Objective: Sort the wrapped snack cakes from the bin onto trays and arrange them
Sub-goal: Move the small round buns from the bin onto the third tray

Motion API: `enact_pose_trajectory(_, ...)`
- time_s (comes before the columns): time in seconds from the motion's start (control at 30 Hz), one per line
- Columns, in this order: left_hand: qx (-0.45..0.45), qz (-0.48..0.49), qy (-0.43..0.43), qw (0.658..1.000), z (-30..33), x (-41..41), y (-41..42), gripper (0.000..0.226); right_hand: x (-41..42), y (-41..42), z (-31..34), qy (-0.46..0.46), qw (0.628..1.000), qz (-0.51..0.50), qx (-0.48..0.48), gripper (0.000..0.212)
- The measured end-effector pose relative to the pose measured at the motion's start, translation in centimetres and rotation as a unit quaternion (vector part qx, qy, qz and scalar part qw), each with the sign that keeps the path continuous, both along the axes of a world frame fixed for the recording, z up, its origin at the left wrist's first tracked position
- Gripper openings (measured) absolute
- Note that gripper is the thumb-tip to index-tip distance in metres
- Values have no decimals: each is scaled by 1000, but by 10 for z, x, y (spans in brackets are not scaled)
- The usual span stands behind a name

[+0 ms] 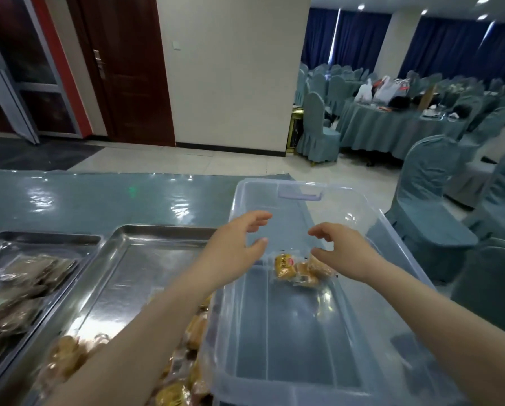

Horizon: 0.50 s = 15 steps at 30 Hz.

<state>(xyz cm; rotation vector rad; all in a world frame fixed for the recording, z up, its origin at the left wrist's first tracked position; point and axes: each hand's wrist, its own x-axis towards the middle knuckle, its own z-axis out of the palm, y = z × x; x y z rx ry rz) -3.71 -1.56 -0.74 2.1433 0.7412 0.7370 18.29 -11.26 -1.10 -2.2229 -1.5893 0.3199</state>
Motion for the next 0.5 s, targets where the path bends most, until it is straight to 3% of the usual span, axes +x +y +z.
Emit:
enact_pose_trajectory(0.23, 34, -30, 156, 987, -25, 96, 42, 69, 61, 55, -54, 23, 985, -23, -168, 66)
enact_pose_trajectory(0.37, 43, -71, 330, 940, -56, 134, 68, 90, 73, 84, -98, -6, 981, -10, -194, 85)
enact_pose_trajectory(0.5, 42, -54, 367, 928, -85, 157, 87, 93, 76, 101, -139, -56, 961, 39, -269, 101)
